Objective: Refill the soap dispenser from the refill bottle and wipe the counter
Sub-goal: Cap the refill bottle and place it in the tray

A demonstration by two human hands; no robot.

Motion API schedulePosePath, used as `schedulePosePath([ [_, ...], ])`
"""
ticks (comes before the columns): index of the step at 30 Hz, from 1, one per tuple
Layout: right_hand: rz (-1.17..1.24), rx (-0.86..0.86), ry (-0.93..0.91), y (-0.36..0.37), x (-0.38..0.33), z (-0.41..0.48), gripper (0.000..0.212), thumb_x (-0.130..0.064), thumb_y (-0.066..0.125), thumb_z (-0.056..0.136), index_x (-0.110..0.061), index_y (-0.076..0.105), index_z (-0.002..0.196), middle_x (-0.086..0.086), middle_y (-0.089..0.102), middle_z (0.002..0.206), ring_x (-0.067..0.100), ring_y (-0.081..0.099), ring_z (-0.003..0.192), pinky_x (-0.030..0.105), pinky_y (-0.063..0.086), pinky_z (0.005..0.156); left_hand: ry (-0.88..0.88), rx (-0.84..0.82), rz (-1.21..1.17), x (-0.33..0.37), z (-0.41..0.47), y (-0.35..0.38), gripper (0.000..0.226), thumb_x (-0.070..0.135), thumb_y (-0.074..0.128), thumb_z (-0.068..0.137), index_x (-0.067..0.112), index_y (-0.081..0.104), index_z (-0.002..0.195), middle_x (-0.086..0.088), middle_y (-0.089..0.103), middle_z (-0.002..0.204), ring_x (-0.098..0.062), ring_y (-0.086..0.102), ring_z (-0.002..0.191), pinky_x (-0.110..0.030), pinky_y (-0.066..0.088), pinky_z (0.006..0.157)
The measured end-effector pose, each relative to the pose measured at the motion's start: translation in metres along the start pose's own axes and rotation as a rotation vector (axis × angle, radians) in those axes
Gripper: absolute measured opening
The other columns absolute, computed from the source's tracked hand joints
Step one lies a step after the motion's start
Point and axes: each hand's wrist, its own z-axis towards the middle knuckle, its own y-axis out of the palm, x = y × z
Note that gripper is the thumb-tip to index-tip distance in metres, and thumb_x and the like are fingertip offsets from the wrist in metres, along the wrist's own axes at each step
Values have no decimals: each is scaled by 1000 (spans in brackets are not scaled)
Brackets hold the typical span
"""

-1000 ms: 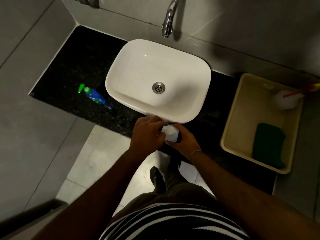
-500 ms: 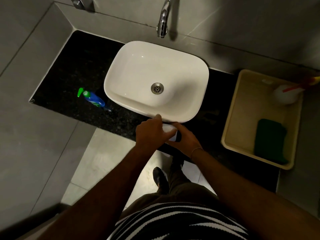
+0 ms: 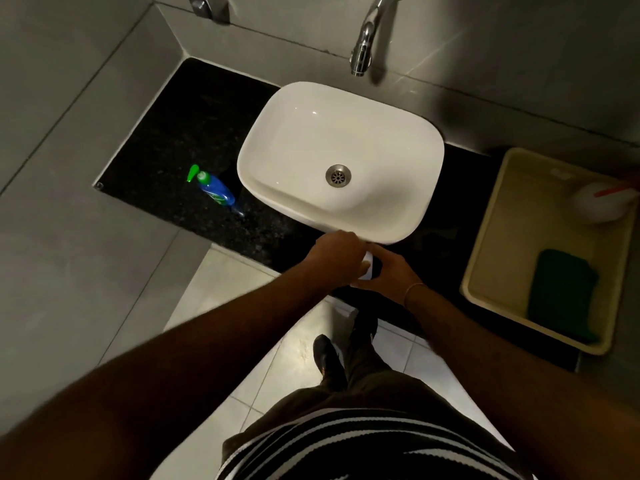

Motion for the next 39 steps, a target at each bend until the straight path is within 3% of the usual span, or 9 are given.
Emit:
schedulePosePath([
  [6,14,77,-26,7,-1,-10,73,-33,96,69,-32,61,132,-14,66,124,10,59,123,33,49,107,61,259,-20,-14,-9,12,44,66,60,91,32,77,112,1,79,96,-22,75,91,-30,47,71],
  [10,133,153,3,5,0,-24,64,-27,96,69,-31,65,125,-9,71,122,15,65,120,42,53,109,-99,509,-163,-7,-21,26,63,83,47,90,26,64,71,5,65,62,-12,62,55,-24,32,52],
  [15,95,314,-34,-23,-16,-47,63,-34,96,65,-33,65,120,-9,72,116,10,68,109,32,54,98,-175,811,-435,7,-22,30,32,42,53,105,22,72,89,1,69,77,-21,65,72,-37,49,59],
  [17,85,354,-40,-41,-20,-59,63,-32,96,64,-36,64,118,-16,71,112,-6,67,103,18,51,91,-123,781,-551,10,-11,29,16,24,60,96,16,74,99,-3,71,88,-28,67,86,-41,51,72],
  [20,65,418,-30,-75,-23,-80,62,-31,96,65,-43,63,116,-20,71,110,-16,66,100,7,51,82,-40,753,-578,26,6,22,30,12,72,82,9,74,113,-7,74,107,-32,69,101,-42,53,90],
  [24,104,556,-5,-125,-16,-95,49,-21,96,71,-31,67,109,2,76,108,22,73,104,37,61,87,54,719,-458,64,30,20,52,19,68,82,10,69,134,-12,67,136,-34,62,130,-50,44,112],
  [29,189,741,44,-185,12,-90,53,-12,92,74,-19,67,120,0,73,113,19,70,107,28,56,90,178,482,-285,102,72,29,74,44,58,93,16,45,160,-9,40,168,-29,32,159,-52,25,129],
  [35,281,826,173,-259,67,-56,49,-2,87,79,3,66,123,23,70,127,40,63,122,55,49,110,143,362,-232,145,123,30,78,58,45,101,20,29,168,-3,24,176,-24,14,165,-48,15,133],
  [39,321,852,218,-292,89,-28,63,-11,91,75,-7,63,131,13,67,134,32,61,127,41,51,106,125,246,-244,172,149,36,79,62,32,106,21,14,171,2,11,178,-17,4,166,-40,5,134],
])
